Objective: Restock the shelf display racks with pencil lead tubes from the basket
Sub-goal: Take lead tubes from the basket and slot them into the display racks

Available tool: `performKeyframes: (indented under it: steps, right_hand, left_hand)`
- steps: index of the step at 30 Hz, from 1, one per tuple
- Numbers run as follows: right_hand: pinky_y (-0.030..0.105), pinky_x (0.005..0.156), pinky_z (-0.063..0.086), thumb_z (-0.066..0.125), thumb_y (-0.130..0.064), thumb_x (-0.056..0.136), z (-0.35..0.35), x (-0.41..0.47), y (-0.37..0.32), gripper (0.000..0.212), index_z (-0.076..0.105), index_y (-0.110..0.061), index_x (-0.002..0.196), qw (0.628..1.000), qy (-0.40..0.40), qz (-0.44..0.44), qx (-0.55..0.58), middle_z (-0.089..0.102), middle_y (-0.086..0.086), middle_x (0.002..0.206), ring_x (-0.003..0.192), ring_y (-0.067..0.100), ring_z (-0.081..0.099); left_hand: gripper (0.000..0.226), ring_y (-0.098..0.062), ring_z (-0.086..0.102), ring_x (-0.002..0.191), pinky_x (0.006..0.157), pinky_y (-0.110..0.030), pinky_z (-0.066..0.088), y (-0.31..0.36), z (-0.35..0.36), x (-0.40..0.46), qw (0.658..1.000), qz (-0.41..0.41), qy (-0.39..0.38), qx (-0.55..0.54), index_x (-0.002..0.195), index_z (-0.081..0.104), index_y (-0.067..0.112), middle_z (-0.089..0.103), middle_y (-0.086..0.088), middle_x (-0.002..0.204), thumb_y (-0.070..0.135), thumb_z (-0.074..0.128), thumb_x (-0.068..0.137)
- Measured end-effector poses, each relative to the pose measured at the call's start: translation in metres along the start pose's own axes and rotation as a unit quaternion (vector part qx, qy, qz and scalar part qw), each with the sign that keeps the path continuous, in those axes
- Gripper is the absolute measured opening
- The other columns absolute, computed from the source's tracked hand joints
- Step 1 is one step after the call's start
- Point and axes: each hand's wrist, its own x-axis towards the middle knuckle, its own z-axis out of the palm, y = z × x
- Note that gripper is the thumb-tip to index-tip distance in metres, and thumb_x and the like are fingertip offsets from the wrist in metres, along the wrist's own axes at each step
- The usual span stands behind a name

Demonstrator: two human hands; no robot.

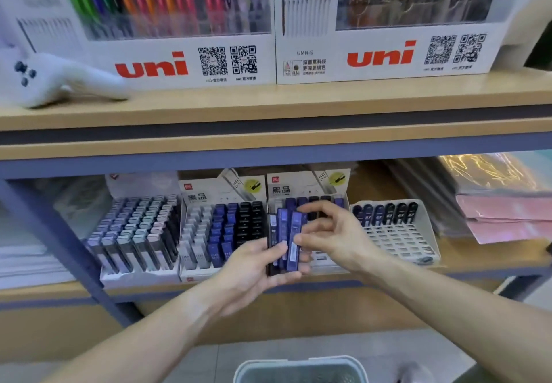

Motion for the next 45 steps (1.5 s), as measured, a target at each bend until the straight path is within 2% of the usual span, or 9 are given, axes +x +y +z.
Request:
performKeyframes:
  steps: [6, 11, 14, 17, 22, 25, 34, 37, 45]
  right_hand:
    - [0.032, 0.077, 0.062, 0.082, -0.006, 0.083, 0.008, 0.011, 0.011, 0.047, 0.063, -0.025, 0.121, 0.999, 0.022, 0.025, 0.034, 0.075, 0.012, 0.095, 0.083, 0.021, 0.076]
    - [0.040, 0.066, 0.064, 0.089, -0.014, 0.075, 0.018, 0.014, 0.015, 0.048, 0.065, -0.027, 0.114, 0.996, 0.075, 0.036, 0.017, 0.072, 0.008, 0.095, 0.076, 0.032, 0.075]
    - [0.041, 0.074, 0.064, 0.087, -0.012, 0.077, 0.017, 0.019, 0.020, 0.046, 0.067, -0.028, 0.116, 0.995, 0.077, 0.055, 0.025, 0.072, 0.007, 0.096, 0.078, 0.023, 0.075]
    - [0.031, 0.077, 0.063, 0.077, 0.000, 0.085, 0.018, 0.022, 0.022, 0.045, 0.066, -0.023, 0.122, 0.991, 0.058, 0.083, 0.084, 0.074, 0.003, 0.090, 0.083, 0.016, 0.076]
    - [0.038, 0.086, 0.062, 0.069, 0.009, 0.088, 0.013, 0.024, 0.027, 0.047, 0.062, -0.019, 0.125, 0.989, 0.030, 0.083, 0.118, 0.077, 0.013, 0.099, 0.095, 0.025, 0.075]
    - [0.037, 0.084, 0.062, 0.070, 0.009, 0.087, 0.010, 0.024, 0.027, 0.047, 0.062, -0.020, 0.124, 0.990, 0.026, 0.073, 0.119, 0.074, 0.020, 0.105, 0.096, 0.028, 0.075]
    - [0.030, 0.078, 0.062, 0.070, 0.007, 0.088, 0.007, 0.024, 0.027, 0.042, 0.066, -0.020, 0.121, 0.991, 0.042, 0.069, 0.103, 0.075, 0.016, 0.103, 0.093, 0.026, 0.075]
    - [0.029, 0.078, 0.062, 0.070, 0.006, 0.089, 0.003, 0.025, 0.027, 0.041, 0.066, -0.020, 0.121, 0.990, 0.051, 0.071, 0.106, 0.077, 0.013, 0.099, 0.092, 0.023, 0.076]
    - [0.033, 0.082, 0.062, 0.069, 0.007, 0.089, 0.001, 0.022, 0.027, 0.039, 0.067, -0.018, 0.118, 0.990, 0.043, 0.082, 0.107, 0.077, 0.015, 0.098, 0.094, 0.031, 0.074]
  left_hand:
    - [0.028, -0.034, 0.073, 0.104, 0.081, -0.031, 0.061, -0.006, -0.003, 0.016, 0.998, -0.018, 0.046, -0.039, 0.126, 0.065, 0.001, 0.073, -0.024, 0.114, 0.013, 0.053, 0.103]
    - [0.026, -0.033, 0.073, 0.103, 0.078, -0.030, 0.061, -0.016, 0.000, 0.023, 0.996, -0.016, 0.070, -0.044, 0.125, 0.066, 0.003, 0.074, -0.021, 0.113, 0.012, 0.056, 0.102]
    - [0.027, -0.036, 0.073, 0.104, 0.076, -0.029, 0.060, -0.021, 0.001, 0.026, 0.995, -0.015, 0.086, -0.056, 0.125, 0.066, 0.003, 0.074, -0.020, 0.114, 0.013, 0.059, 0.101]
    - [0.029, -0.038, 0.072, 0.104, 0.076, -0.031, 0.061, -0.022, -0.001, 0.028, 0.991, -0.014, 0.109, -0.075, 0.126, 0.064, -0.001, 0.073, -0.024, 0.112, 0.012, 0.060, 0.100]
    - [0.029, -0.037, 0.073, 0.104, 0.081, -0.037, 0.062, -0.021, -0.002, 0.028, 0.990, -0.024, 0.111, -0.083, 0.127, 0.062, -0.001, 0.074, -0.024, 0.111, 0.012, 0.059, 0.101]
    - [0.031, -0.037, 0.073, 0.102, 0.084, -0.040, 0.062, -0.020, -0.002, 0.028, 0.989, -0.028, 0.111, -0.090, 0.129, 0.061, -0.001, 0.073, -0.023, 0.113, 0.011, 0.059, 0.100]
    - [0.028, -0.039, 0.073, 0.102, 0.072, -0.034, 0.064, -0.018, 0.002, 0.026, 0.989, -0.042, 0.100, -0.097, 0.126, 0.064, 0.000, 0.074, -0.024, 0.111, 0.013, 0.055, 0.103]
    - [0.028, -0.039, 0.072, 0.104, 0.076, -0.034, 0.064, -0.017, 0.003, 0.025, 0.990, -0.043, 0.096, -0.098, 0.126, 0.064, 0.002, 0.074, -0.023, 0.113, 0.013, 0.056, 0.102]
    - [0.044, -0.038, 0.072, 0.105, 0.079, -0.033, 0.064, -0.022, 0.006, 0.027, 0.984, -0.047, 0.126, -0.118, 0.129, 0.062, 0.001, 0.074, -0.019, 0.116, 0.017, 0.073, 0.090]
